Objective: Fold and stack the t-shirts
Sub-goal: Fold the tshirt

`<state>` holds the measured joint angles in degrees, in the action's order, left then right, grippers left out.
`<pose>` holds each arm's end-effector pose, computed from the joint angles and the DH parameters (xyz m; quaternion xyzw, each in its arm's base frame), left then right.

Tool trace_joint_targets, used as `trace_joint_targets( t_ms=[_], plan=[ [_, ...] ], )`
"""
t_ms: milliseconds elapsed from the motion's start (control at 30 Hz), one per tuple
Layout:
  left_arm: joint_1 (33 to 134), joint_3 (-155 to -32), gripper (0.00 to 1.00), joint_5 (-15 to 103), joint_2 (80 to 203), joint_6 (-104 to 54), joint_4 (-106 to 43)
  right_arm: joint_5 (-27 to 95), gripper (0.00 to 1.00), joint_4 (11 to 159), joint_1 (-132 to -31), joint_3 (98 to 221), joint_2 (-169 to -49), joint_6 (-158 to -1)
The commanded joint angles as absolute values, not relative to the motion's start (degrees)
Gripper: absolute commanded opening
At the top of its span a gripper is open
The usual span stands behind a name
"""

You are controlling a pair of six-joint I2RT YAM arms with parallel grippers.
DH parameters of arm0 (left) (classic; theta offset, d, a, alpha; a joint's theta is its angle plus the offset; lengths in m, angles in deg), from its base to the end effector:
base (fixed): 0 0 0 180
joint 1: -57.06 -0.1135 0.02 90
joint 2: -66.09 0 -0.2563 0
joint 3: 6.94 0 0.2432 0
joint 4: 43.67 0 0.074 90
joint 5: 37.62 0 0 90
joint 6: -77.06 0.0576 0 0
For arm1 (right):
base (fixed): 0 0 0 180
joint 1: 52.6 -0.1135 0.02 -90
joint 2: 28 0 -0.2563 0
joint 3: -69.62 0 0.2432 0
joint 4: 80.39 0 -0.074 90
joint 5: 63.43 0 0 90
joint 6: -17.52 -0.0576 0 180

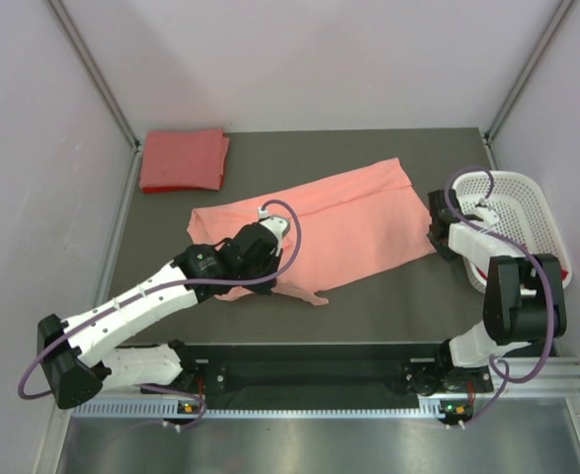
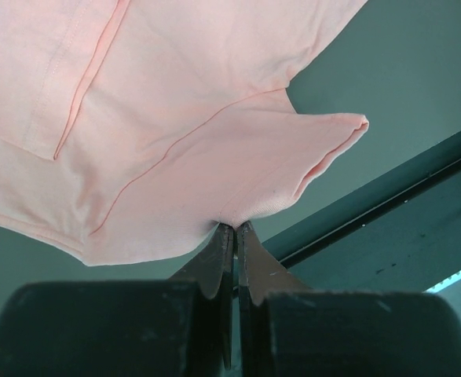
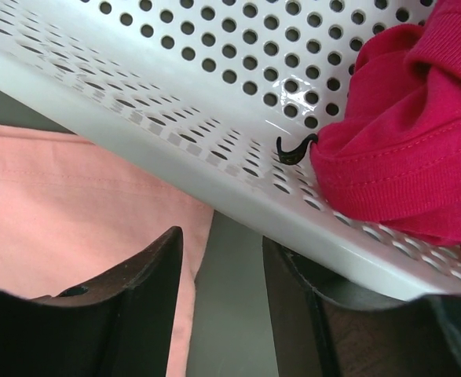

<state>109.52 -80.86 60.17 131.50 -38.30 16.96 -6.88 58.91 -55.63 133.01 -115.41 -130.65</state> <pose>0.1490 -0.1811 0.2791 0.1997 0.9226 -0.1534 0.2923 0.2840 -0.0168 0.1602 0.4883 0.7992 -0.1350 0.3233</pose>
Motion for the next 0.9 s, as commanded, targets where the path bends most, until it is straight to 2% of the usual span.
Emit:
trace_joint_targets(
  t_ms=[0,167,300,433,500,667,867],
  plan=[
    [109.0,-81.8,0.00,59.2,131.5,-38.0,15.6,-8.6,0.47,59.9,-54.6,133.9,-115.3,-130.0],
    [108.6,-82.6,0.00,59.8,131.2,-37.2,16.6,-7.7,0.46,61.5,-54.4,135.1,-119.9,-130.3],
    [108.1,-82.8,0.00,60.4,130.3,-36.9,16.8,-8.2,0.41,60.9,-54.3,137.3,-123.3,-129.4],
    [108.0,-82.8,0.00,60.2,129.3,-36.8,16.5,-8.0,0.26,60.0,-54.1,138.0,-124.3,-128.0],
    [108.0,-82.8,0.00,60.6,128.6,-37.1,16.1,-7.1,0.24,59.9,-54.0,138.7,-124.8,-126.0],
    [108.1,-83.7,0.00,62.2,128.0,-37.5,16.5,-4.4,0.00,60.5,-54.0,139.8,-125.2,-120.7],
    [106.7,-88.4,0.00,67.1,130.9,-35.4,16.0,1.3,0.00,60.6,-54.1,144.0,-123.5,-109.8]
  ],
)
